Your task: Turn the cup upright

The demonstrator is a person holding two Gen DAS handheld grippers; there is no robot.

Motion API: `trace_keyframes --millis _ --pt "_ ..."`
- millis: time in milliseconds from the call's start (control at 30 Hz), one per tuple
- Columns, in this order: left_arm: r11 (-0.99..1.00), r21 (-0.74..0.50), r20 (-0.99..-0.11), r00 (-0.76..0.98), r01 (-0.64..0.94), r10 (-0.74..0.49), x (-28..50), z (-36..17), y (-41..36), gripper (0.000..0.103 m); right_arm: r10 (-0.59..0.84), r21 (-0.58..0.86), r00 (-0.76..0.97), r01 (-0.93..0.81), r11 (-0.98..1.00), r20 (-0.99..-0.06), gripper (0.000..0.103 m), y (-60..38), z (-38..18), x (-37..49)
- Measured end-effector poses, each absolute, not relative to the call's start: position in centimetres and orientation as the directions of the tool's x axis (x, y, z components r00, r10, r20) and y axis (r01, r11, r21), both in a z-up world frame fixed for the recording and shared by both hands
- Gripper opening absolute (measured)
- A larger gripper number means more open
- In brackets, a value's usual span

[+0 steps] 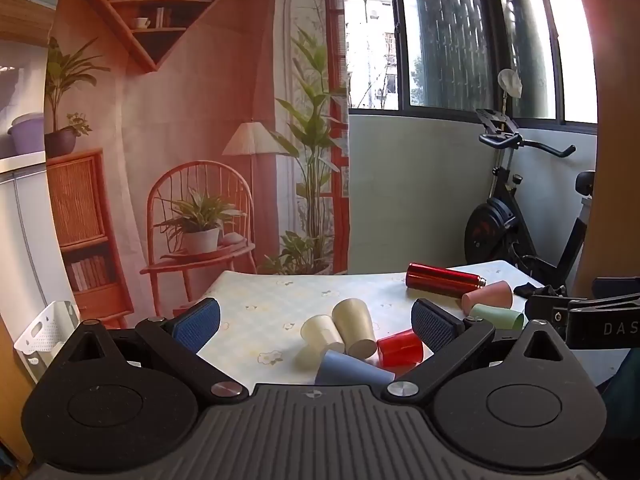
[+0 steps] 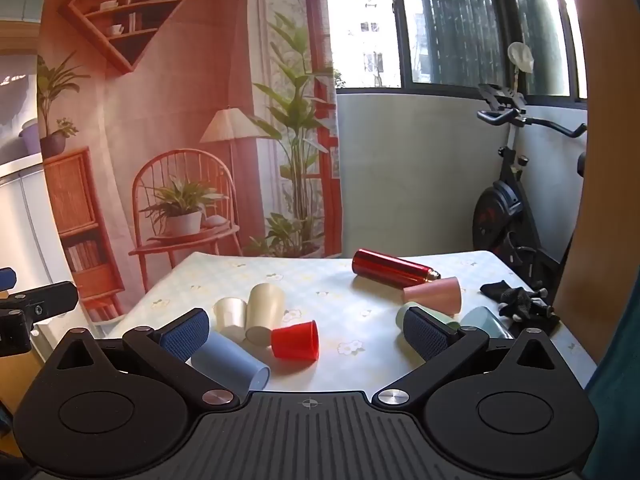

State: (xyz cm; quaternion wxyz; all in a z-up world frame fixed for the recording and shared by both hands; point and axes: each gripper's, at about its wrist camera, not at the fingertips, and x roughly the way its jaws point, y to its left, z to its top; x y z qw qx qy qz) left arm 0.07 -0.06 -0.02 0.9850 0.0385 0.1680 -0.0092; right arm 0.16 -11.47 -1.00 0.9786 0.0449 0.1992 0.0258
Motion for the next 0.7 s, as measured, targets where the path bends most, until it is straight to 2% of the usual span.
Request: trace_keyframes --millis 100,700 --pt "0.994 0.101 -0.327 0.945 0.03 0.005 -0.13 -0.07 -0.52 0.103 0.067 0.096 0.919 -0.031 0.995 -0.39 0.103 -11.49 -0.99 0.16" --pt "0.996 0.079 -0.329 0.944 0.029 -0.002 -0.01 -0.06 0.0 0.103 0.068 0.097 0.916 -0.032 0.995 -0.395 0.103 -11.45 -1.04 0.24"
